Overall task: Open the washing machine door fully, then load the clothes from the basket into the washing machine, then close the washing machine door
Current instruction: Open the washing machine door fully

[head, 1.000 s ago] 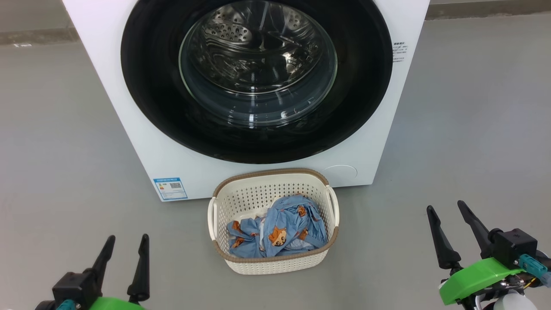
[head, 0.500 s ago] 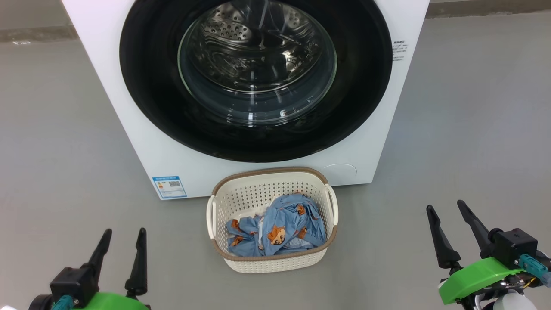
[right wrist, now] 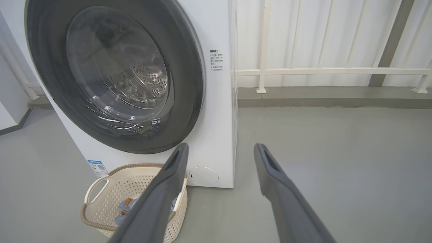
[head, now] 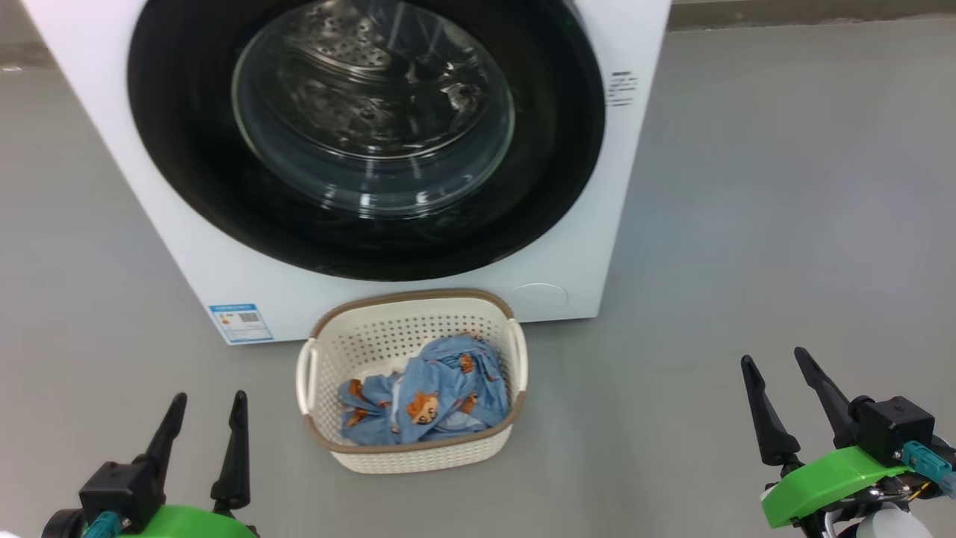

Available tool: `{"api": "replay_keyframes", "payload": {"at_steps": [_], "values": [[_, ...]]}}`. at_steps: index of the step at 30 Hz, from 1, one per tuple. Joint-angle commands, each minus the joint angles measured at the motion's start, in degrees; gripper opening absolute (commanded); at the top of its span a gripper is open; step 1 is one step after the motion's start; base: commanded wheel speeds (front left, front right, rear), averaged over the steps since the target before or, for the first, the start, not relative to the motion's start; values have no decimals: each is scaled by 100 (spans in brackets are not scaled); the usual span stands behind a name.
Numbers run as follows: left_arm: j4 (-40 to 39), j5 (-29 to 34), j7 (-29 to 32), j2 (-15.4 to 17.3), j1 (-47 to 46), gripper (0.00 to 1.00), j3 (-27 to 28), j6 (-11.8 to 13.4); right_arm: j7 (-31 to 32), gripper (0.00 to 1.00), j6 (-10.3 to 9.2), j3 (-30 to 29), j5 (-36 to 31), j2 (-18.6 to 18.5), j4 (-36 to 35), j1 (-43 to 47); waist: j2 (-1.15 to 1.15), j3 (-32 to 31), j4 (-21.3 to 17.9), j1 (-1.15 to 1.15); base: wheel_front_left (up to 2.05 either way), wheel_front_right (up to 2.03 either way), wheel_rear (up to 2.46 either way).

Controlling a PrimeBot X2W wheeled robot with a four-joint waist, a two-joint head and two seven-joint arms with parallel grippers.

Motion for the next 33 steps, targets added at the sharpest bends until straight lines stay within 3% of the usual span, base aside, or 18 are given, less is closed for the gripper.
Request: {"api": "replay_keyframes", "payload": {"at_steps": [1,14,33], "values": [[-165,32,-37,93,-265,100,190,-10,-69,100,9,95,25,-52,-130,-144,0,8,1,0,123,123,-246],[-345,48,-37,75,-236,100,180,-10,-69,100,9,34,59,-11,-264,-151,0,83,18,0,85,85,-170],[-476,111,-37,55,-143,100,99,-10,-69,100,9,-22,33,-7,-284,-167,0,136,20,0,4,4,-8]]}}
